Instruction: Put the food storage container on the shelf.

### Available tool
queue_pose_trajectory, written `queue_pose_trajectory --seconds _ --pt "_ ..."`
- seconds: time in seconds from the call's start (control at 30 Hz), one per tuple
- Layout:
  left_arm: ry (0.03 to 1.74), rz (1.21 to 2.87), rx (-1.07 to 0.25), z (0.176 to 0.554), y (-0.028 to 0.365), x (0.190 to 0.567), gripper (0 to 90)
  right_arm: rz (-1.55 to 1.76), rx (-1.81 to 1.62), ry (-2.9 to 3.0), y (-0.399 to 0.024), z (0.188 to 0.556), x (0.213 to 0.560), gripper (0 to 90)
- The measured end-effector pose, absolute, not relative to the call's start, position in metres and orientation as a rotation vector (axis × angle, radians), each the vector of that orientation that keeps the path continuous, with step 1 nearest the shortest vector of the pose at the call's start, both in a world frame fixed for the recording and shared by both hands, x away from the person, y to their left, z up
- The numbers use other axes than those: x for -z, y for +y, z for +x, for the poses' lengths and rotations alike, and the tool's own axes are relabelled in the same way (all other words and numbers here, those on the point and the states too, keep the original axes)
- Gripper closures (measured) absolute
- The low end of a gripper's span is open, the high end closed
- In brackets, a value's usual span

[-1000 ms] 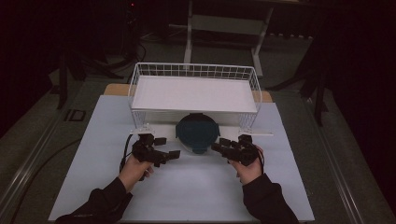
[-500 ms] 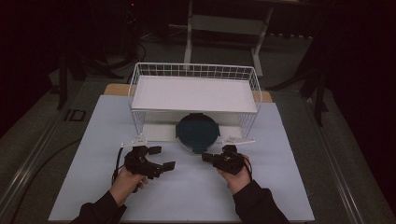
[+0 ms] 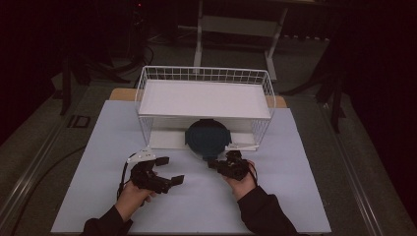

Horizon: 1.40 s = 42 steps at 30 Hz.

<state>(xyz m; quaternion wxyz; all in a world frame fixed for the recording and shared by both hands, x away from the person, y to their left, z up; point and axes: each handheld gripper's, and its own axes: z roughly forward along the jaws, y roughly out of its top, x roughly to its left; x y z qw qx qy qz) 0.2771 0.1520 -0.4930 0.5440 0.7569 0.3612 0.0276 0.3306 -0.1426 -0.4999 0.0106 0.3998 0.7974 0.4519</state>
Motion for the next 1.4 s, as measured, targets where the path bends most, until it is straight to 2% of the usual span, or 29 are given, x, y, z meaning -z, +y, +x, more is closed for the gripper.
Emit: queue_pose_trajectory --seconds 1.1,1.23,1.33,1.4 --pt "0.847 1.787 -0.064 0.276 0.153 0.496 0.6 1.353 -1.415 2.343 -0.131 0.381 0.506 88.8" --pt "0.847 1.789 -0.068 0.275 0.154 0.496 0.6 1.336 -1.453 2.344 -0.133 0.375 0.503 82.9" --pt "0.845 1.787 -0.073 0.274 0.154 0.494 0.7 1.295 -1.466 2.35 -0.133 0.367 0.499 69.5" --pt "0.84 1.785 -0.08 0.274 0.154 0.494 0.7 1.248 -1.469 2.368 -0.133 0.36 0.497 55.5"
